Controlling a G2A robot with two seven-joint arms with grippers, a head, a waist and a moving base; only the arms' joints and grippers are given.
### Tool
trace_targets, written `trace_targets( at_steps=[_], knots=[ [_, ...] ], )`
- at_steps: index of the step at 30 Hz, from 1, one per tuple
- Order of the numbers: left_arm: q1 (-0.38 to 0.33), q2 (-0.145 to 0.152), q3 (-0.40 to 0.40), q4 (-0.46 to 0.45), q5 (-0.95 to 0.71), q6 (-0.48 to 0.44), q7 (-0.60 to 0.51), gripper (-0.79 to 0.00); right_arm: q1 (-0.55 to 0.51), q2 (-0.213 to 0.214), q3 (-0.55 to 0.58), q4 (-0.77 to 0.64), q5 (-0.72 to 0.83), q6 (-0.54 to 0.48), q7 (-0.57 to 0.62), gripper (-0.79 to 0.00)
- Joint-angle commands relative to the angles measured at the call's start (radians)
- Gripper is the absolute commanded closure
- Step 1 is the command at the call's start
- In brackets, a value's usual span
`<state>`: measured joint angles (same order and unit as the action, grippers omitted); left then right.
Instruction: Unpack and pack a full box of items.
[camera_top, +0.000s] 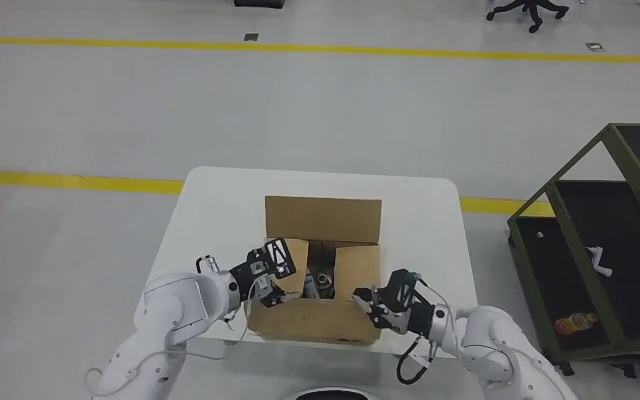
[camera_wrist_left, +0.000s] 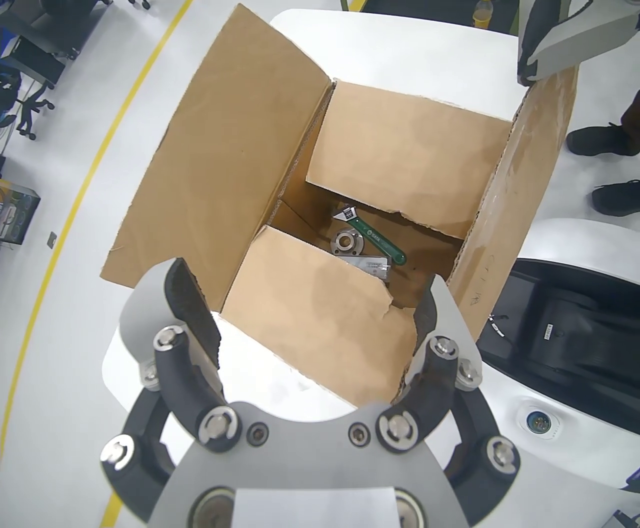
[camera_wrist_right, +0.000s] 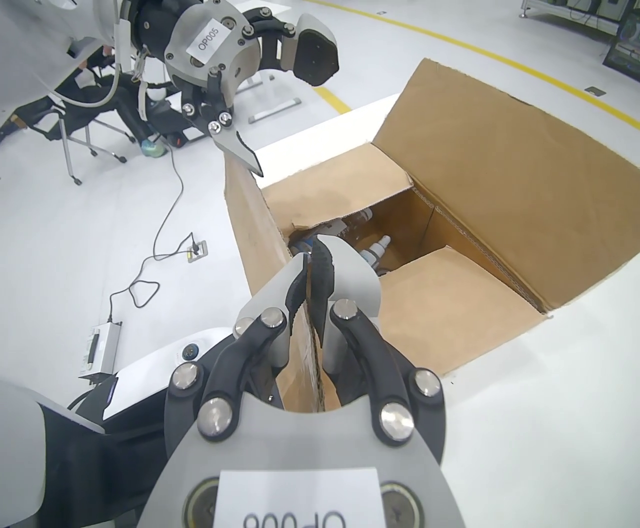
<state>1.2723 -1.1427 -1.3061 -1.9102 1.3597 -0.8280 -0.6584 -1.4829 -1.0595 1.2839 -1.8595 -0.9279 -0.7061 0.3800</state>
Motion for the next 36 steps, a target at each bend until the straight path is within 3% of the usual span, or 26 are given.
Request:
trace_targets(
  at_steps=[1, 7, 9, 10, 11, 12, 17, 22, 24, 27, 28, 30, 36],
  knots=[
    [-0.002, 0.002, 0.001, 0.000, -0.004, -0.004, -0.005, -0.785, 0.000, 0.001, 0.002, 0.000, 0.005, -0.008, 0.001, -0.086],
    [-0.004, 0.009, 0.002, 0.001, -0.022, -0.017, -0.019, -0.785, -0.001, 0.006, 0.014, 0.002, 0.027, -0.020, -0.005, -0.240],
    [-0.004, 0.012, 0.000, 0.001, -0.034, -0.023, -0.022, -0.785, -0.002, 0.007, 0.025, 0.005, 0.044, -0.018, -0.013, -0.332],
    [-0.005, 0.013, -0.001, 0.001, -0.038, -0.024, -0.025, -0.785, -0.004, 0.008, 0.031, 0.006, 0.057, -0.015, -0.021, -0.551],
    [-0.005, 0.014, -0.001, 0.001, -0.042, -0.024, -0.028, -0.785, -0.006, 0.008, 0.038, 0.009, 0.076, -0.012, -0.030, -0.714],
    [-0.005, 0.015, -0.001, 0.001, -0.046, -0.025, -0.030, -0.785, -0.008, 0.009, 0.049, 0.013, 0.099, -0.007, -0.041, -0.776],
    [-0.011, 0.020, 0.002, 0.003, -0.065, -0.027, -0.034, -0.785, -0.019, 0.013, 0.110, 0.040, 0.191, 0.022, -0.074, -0.785],
    [-0.019, 0.024, 0.013, 0.008, -0.078, -0.029, -0.038, -0.785, -0.036, 0.018, 0.148, 0.081, 0.211, 0.099, -0.032, -0.785],
    [-0.023, 0.026, 0.016, 0.011, -0.081, -0.028, -0.039, -0.785, -0.042, 0.018, 0.156, 0.085, 0.240, 0.135, -0.025, -0.366],
    [-0.027, 0.028, 0.021, 0.015, -0.086, -0.028, -0.039, -0.785, -0.046, 0.019, 0.150, 0.101, 0.247, 0.159, 0.015, -0.169],
    [-0.028, 0.029, 0.023, 0.016, -0.088, -0.028, -0.039, -0.785, -0.048, 0.018, 0.142, 0.105, 0.258, 0.157, 0.018, -0.049],
    [-0.030, 0.031, 0.027, 0.018, -0.089, -0.028, -0.040, -0.785, -0.043, 0.017, 0.122, 0.119, 0.264, 0.143, 0.045, 0.000],
    [-0.033, 0.037, 0.031, 0.020, -0.097, -0.023, -0.044, -0.785, -0.018, 0.014, 0.074, 0.158, 0.271, 0.119, 0.066, 0.000]
  ],
)
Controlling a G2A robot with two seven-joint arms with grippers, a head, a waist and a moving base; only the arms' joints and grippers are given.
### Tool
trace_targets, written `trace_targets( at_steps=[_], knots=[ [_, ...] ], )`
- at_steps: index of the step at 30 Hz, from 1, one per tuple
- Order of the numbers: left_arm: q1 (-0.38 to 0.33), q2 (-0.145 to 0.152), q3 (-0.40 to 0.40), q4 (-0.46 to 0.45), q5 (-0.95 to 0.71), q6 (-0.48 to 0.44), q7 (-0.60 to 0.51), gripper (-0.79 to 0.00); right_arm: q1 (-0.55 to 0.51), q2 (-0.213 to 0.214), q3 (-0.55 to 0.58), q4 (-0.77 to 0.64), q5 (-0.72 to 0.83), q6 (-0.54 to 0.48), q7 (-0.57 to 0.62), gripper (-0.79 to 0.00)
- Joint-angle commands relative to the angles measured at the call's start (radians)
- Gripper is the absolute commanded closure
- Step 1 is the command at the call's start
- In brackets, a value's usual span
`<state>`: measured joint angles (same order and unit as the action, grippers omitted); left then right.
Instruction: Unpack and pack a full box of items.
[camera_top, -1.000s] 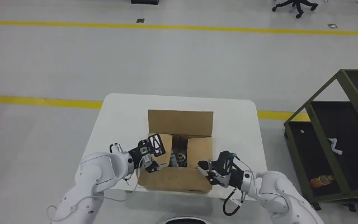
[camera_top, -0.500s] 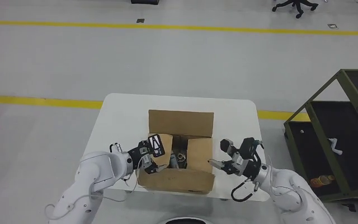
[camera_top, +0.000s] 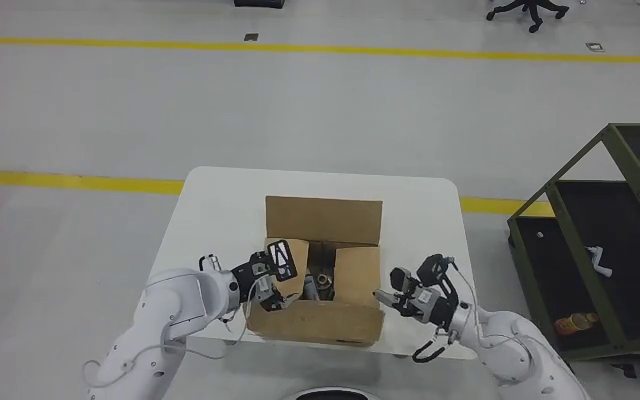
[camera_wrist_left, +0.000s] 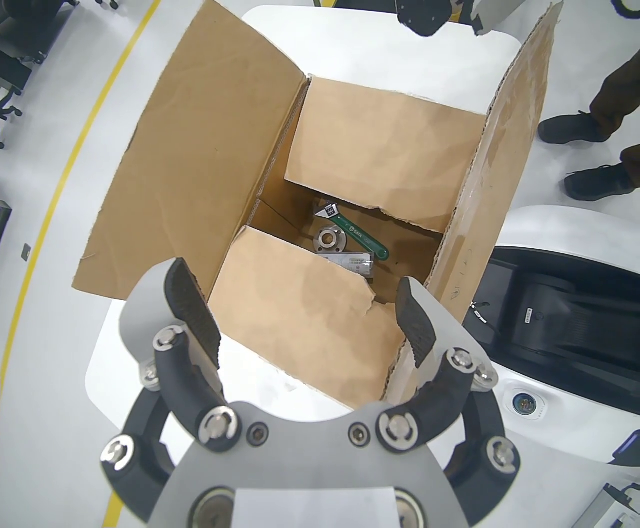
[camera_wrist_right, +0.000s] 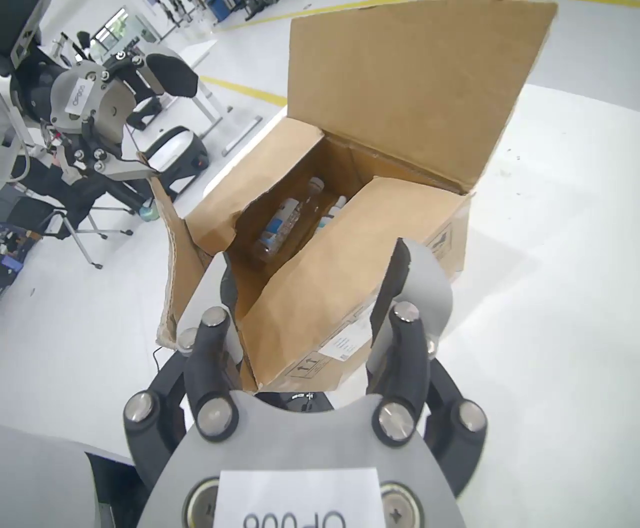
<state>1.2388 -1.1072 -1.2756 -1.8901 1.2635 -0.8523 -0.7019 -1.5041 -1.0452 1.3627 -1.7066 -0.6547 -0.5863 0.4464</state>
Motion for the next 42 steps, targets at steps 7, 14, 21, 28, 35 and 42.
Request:
trace_targets(
  at_steps=[7, 14, 21, 28, 35, 42],
  knots=[
    [0.007, 0.009, -0.003, -0.009, -0.011, 0.011, -0.007, -0.785, 0.021, 0.000, -0.034, 0.015, -0.010, -0.035, 0.016, 0.000],
    [0.012, 0.015, -0.001, -0.020, -0.014, 0.023, -0.007, -0.785, 0.043, 0.002, -0.075, 0.019, -0.014, -0.125, 0.062, 0.000],
    [0.016, 0.022, -0.009, -0.039, -0.013, 0.047, -0.004, -0.785, 0.060, 0.007, -0.104, 0.018, -0.027, -0.237, 0.081, 0.000],
    [0.023, 0.028, -0.035, -0.063, 0.002, 0.099, 0.035, -0.785, 0.061, 0.016, -0.113, 0.011, -0.041, -0.319, 0.087, 0.000],
    [0.039, 0.034, -0.052, -0.066, -0.002, 0.124, 0.051, -0.785, 0.069, 0.024, -0.162, 0.008, -0.040, -0.401, 0.145, 0.000],
    [0.059, 0.040, -0.064, -0.063, 0.007, 0.136, 0.058, -0.785, 0.096, 0.027, -0.227, 0.037, -0.055, -0.405, 0.201, 0.000]
  ],
)
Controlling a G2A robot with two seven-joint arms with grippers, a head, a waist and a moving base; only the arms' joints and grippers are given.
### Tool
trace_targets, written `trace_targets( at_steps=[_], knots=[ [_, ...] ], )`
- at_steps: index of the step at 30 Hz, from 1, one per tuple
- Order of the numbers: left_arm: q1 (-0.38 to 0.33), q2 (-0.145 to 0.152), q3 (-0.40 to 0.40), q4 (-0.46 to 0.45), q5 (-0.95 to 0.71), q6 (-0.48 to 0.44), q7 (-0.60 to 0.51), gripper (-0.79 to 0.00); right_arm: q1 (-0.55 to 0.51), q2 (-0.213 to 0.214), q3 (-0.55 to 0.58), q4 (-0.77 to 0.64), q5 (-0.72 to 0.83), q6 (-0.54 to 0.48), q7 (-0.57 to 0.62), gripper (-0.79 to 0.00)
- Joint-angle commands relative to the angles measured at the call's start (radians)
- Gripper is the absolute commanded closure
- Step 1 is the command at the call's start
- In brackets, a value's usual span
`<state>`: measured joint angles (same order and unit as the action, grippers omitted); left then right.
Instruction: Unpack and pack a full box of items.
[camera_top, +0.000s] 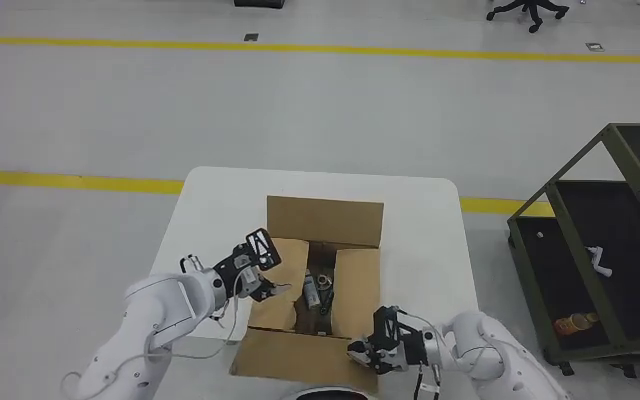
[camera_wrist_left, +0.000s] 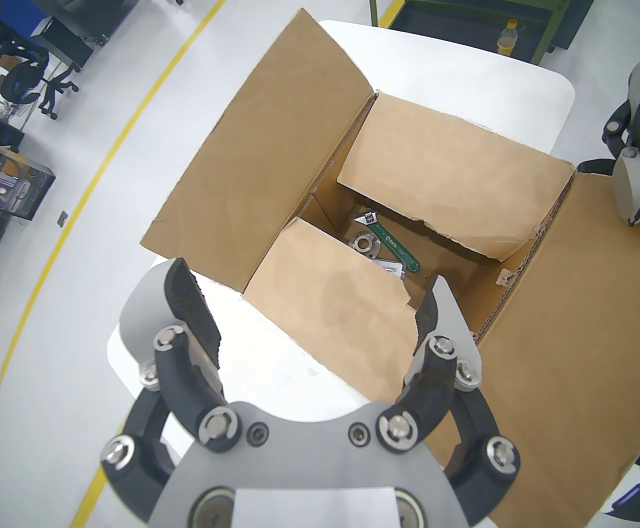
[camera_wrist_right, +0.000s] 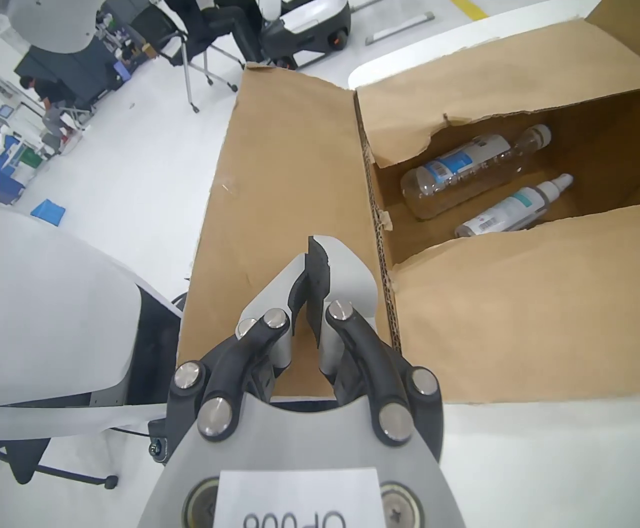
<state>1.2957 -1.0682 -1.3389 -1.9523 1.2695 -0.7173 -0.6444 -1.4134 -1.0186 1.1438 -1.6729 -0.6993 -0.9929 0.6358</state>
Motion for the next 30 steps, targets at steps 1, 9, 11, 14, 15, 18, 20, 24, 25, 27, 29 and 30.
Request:
trace_targets(
  at_steps=[1, 9, 11, 14, 15, 18, 20, 24, 25, 27, 29, 30],
  knots=[
    [0.003, 0.002, -0.002, -0.001, 0.001, 0.001, 0.002, -0.785, 0.010, 0.000, -0.017, 0.006, -0.011, 0.001, 0.012, 0.000],
    [0.005, 0.006, 0.005, 0.008, 0.006, 0.008, 0.007, -0.785, 0.031, 0.003, -0.053, 0.016, -0.110, 0.036, 0.021, 0.000],
    [0.004, 0.006, 0.011, 0.016, 0.012, 0.010, 0.012, -0.785, 0.034, 0.003, -0.059, 0.015, -0.138, 0.043, 0.012, 0.000],
    [0.002, 0.007, 0.018, 0.025, 0.019, 0.012, 0.018, -0.785, 0.034, 0.004, -0.063, 0.017, -0.161, 0.050, -0.012, 0.000],
    [0.002, 0.008, 0.019, 0.027, 0.020, 0.014, 0.019, -0.785, 0.035, 0.005, -0.064, 0.017, -0.171, 0.052, -0.017, 0.000],
    [0.002, 0.009, 0.024, 0.037, 0.030, 0.021, 0.026, -0.785, 0.036, 0.006, -0.064, 0.018, -0.178, 0.053, -0.045, 0.000],
    [0.002, 0.009, 0.026, 0.042, 0.033, 0.028, 0.033, -0.785, 0.036, 0.008, -0.057, 0.016, -0.165, 0.045, -0.075, 0.000],
    [0.002, 0.010, 0.029, 0.047, 0.037, 0.035, 0.043, -0.785, 0.035, 0.016, -0.026, -0.001, -0.176, 0.027, -0.105, 0.000],
    [0.003, 0.011, 0.030, 0.048, 0.038, 0.037, 0.045, -0.785, 0.031, 0.018, -0.016, -0.005, -0.178, 0.029, -0.113, 0.000],
    [0.002, 0.011, 0.033, 0.050, 0.040, 0.041, 0.049, -0.785, 0.023, 0.023, 0.012, -0.012, -0.167, 0.040, -0.145, 0.000],
    [0.000, 0.011, 0.037, 0.052, 0.042, 0.045, 0.053, -0.785, 0.014, 0.028, 0.048, -0.018, -0.165, 0.066, -0.164, 0.000],
    [-0.001, 0.011, 0.040, 0.053, 0.044, 0.047, 0.055, -0.785, 0.006, 0.031, 0.065, -0.025, -0.162, 0.083, -0.179, 0.000]
  ],
)
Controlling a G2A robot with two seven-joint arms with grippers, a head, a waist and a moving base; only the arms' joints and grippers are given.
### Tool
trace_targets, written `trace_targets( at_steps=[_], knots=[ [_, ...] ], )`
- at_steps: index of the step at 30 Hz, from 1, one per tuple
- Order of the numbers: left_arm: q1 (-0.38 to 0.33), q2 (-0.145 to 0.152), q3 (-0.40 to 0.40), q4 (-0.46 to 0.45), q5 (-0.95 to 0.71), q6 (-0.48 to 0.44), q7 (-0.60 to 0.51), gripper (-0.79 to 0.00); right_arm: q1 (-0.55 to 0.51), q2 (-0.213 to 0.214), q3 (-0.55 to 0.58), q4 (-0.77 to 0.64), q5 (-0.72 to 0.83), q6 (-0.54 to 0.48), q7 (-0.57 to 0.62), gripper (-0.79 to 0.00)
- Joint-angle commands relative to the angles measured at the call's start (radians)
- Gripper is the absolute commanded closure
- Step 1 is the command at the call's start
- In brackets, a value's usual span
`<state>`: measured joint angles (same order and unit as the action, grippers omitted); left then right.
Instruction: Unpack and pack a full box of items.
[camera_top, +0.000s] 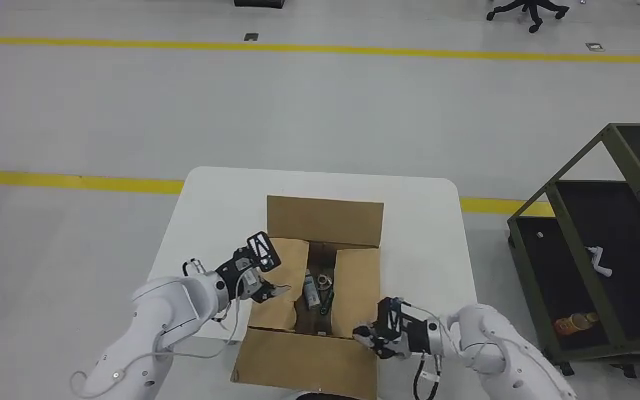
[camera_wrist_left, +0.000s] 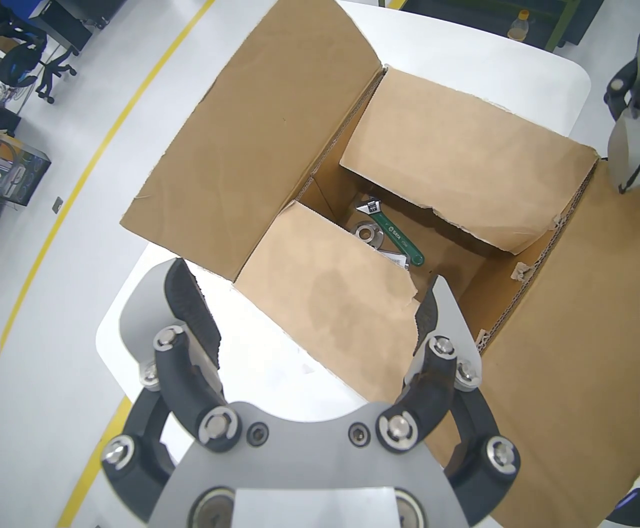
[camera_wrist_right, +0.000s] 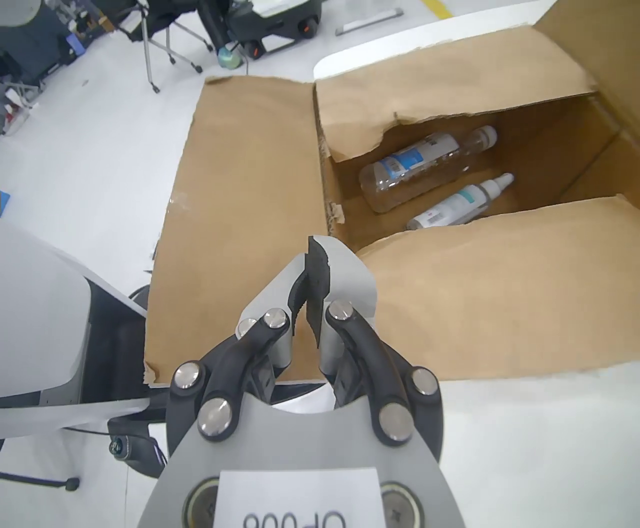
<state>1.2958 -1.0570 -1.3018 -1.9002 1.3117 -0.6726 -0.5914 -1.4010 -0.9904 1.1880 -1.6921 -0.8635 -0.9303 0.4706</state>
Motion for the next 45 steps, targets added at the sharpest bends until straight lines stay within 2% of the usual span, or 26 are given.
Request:
trace_targets(
  at_steps=[1, 3, 7, 12, 14, 16, 27, 45],
  knots=[
    [-0.003, 0.000, 0.009, 0.002, 0.003, 0.004, 0.004, -0.785, -0.016, 0.004, 0.044, -0.008, 0.014, 0.050, -0.039, 0.000],
    [-0.010, -0.001, 0.023, 0.002, 0.009, 0.001, 0.010, -0.785, -0.040, 0.007, 0.087, -0.013, 0.029, 0.114, -0.084, 0.000],
    [-0.031, -0.006, 0.057, 0.006, 0.012, 0.008, 0.027, -0.785, -0.095, 0.008, 0.153, -0.015, 0.006, 0.325, -0.134, 0.000],
    [-0.051, -0.011, 0.092, 0.013, 0.013, 0.032, 0.040, -0.785, -0.176, -0.001, 0.193, -0.024, 0.001, 0.612, -0.206, 0.000],
    [-0.053, -0.012, 0.096, 0.016, 0.011, 0.038, 0.043, -0.785, -0.206, -0.005, 0.191, -0.030, 0.007, 0.675, -0.228, 0.000],
    [-0.053, -0.012, 0.096, 0.016, 0.011, 0.038, 0.043, -0.785, -0.219, -0.010, 0.179, -0.016, 0.048, 0.673, -0.232, 0.000],
    [-0.053, -0.012, 0.096, 0.016, 0.011, 0.038, 0.043, -0.785, -0.175, -0.030, 0.071, 0.070, 0.044, 0.616, -0.224, 0.000],
    [-0.053, -0.012, 0.096, 0.016, 0.011, 0.038, 0.043, -0.785, -0.124, -0.046, 0.023, 0.119, 0.057, 0.556, -0.225, 0.000]
  ],
)
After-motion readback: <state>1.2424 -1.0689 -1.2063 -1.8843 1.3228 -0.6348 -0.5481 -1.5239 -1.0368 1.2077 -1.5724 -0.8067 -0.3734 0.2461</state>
